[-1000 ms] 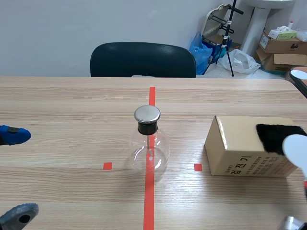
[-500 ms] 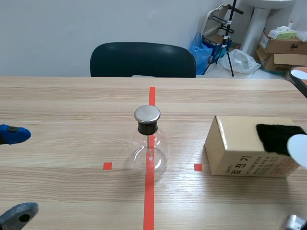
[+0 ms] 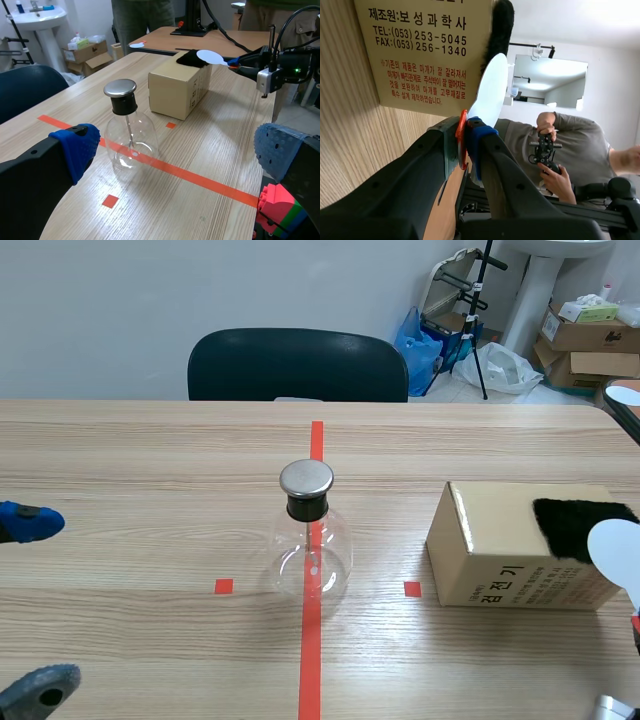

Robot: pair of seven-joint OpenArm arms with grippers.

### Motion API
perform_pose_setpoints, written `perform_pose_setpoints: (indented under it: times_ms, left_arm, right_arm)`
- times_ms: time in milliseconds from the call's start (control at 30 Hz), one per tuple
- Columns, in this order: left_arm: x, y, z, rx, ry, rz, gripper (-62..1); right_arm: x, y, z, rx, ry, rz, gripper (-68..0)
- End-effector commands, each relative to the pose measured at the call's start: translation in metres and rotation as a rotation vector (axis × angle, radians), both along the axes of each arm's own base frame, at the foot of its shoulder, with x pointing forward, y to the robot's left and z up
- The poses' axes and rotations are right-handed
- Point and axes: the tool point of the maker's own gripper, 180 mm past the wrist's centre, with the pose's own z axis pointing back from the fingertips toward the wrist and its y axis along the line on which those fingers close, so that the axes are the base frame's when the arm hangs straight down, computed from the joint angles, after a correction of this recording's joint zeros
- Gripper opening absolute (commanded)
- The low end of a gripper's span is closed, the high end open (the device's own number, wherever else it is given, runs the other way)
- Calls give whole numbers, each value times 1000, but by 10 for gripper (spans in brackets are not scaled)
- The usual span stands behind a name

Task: Do the electroscope experiment

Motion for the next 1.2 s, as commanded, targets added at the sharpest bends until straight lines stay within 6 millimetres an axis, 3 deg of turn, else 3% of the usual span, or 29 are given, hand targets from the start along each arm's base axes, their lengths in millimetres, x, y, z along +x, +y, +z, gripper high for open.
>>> perform_pose_setpoints:
  times_ms: [0, 233, 633, 1167]
  left_arm:
    - [2, -1, 8, -23, -14, -4, 14]
    - [2, -1, 8, -22, -15, -4, 14]
    - [1, -1, 7, -20, -16, -6, 14]
    - [2, -1, 7, -20, -17, -4, 14]
  right_arm:
    - [6, -4, 13, -47, -61, 12, -665]
    - [17, 2, 35, -55, -127, -11, -665]
    - [44, 42, 83, -34, -274, -25, -667]
    - [62, 104, 106, 8, -370, -25, -667]
